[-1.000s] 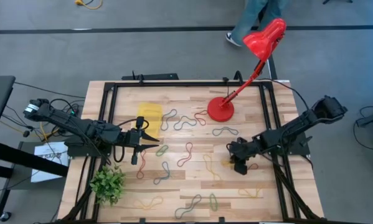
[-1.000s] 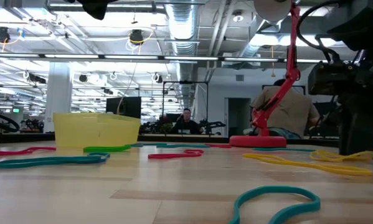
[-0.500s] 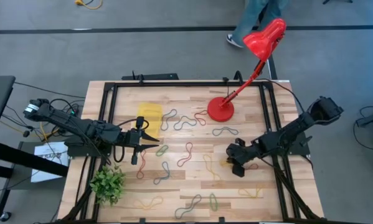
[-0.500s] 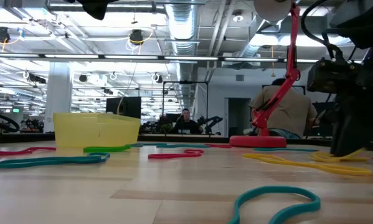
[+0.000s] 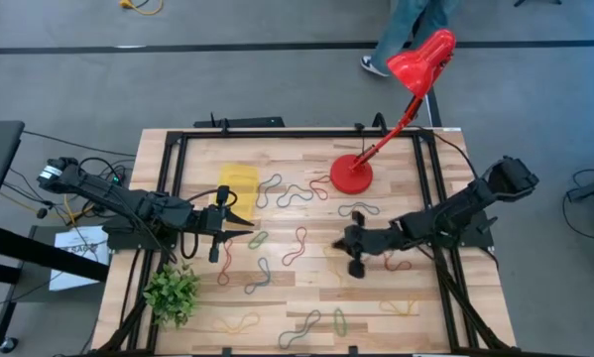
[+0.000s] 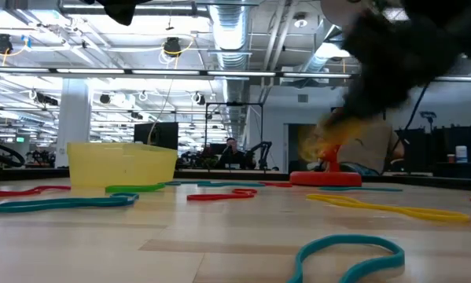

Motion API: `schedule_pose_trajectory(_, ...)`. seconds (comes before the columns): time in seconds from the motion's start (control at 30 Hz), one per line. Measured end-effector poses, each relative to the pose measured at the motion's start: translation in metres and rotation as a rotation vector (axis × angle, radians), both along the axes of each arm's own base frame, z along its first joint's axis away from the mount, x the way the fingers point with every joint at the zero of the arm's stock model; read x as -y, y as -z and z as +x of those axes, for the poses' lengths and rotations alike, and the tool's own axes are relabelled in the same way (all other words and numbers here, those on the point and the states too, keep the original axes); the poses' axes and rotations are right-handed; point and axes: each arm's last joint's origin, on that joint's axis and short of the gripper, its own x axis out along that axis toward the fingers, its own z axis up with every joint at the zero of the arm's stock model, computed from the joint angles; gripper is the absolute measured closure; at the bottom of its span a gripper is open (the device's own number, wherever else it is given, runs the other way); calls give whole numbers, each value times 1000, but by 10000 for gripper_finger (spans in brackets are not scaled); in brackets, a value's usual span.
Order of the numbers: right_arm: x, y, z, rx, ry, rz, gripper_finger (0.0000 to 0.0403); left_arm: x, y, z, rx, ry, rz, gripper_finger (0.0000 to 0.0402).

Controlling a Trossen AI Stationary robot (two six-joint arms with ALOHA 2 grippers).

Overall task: Pick and place items into bin
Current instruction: Put the yellow rubber band into the yellow bin

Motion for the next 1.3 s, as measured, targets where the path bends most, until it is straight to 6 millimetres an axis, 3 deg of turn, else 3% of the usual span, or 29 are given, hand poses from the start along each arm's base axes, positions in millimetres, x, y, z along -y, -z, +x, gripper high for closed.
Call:
schedule_pose_trajectory(0.17, 24, -52, 44, 224, 190, -116, 401, 0, 1, 0, -12, 0, 5, 335)
schedule_pose_trajectory(0.33, 61, -80, 84, 407, 272, -61, 399, 0, 1, 0, -11, 4, 24, 335)
schedule_pose_trajectory(0.63, 120, -28, 171, 307, 296, -39, 402, 4, -19, -13, 65, 52, -11, 335)
schedule_pose_trajectory(0.8, 142, -29, 220, 377, 211, 8, 402, 8, -19, -23, 44, 92, -6, 335)
schedule_pose_trajectory(0.93, 151, -17, 252, 302, 209, 12, 402, 9, -19, -25, 43, 100, 1, 335)
schedule_pose_trajectory(1.13, 166, 3, 284, 154, 220, -9, 396, 9, -19, -24, 39, 98, 12, 335)
schedule_pose_trajectory(1.3, 172, 9, 298, 82, 227, -9, 373, 9, -17, -25, 25, 98, 20, 335)
